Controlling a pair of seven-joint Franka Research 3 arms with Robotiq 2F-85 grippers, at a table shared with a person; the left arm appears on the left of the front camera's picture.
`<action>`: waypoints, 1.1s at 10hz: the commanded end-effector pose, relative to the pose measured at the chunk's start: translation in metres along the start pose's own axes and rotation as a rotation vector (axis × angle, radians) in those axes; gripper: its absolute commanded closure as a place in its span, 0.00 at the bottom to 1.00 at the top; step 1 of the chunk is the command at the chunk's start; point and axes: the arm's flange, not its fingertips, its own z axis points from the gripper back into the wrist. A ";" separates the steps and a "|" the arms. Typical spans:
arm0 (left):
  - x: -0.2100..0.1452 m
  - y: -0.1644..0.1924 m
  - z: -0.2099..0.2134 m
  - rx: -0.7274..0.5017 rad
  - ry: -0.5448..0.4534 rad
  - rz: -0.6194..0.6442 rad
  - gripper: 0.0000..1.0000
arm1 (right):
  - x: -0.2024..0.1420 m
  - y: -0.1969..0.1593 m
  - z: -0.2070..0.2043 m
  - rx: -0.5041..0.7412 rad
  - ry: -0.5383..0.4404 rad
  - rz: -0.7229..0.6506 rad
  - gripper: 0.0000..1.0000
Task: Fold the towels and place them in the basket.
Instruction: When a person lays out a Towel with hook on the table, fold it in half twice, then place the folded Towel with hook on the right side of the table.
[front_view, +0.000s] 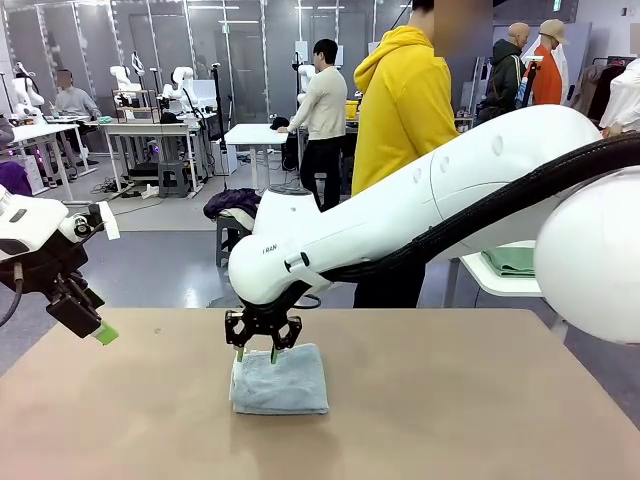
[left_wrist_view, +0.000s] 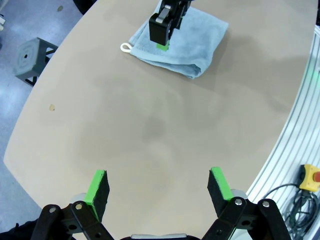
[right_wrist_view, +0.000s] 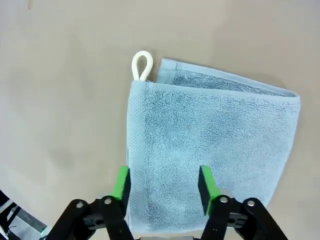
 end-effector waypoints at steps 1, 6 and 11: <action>0.000 -0.002 -0.002 0.012 0.008 0.014 0.00 | -0.011 -0.009 0.009 0.023 -0.026 -0.036 0.00; 0.000 -0.002 -0.002 0.012 0.008 0.014 0.00 | 0.000 -0.006 0.011 0.016 -0.013 -0.021 0.00; 0.000 -0.002 -0.002 0.012 0.008 0.014 0.00 | 0.000 -0.006 0.011 0.016 -0.013 -0.021 0.00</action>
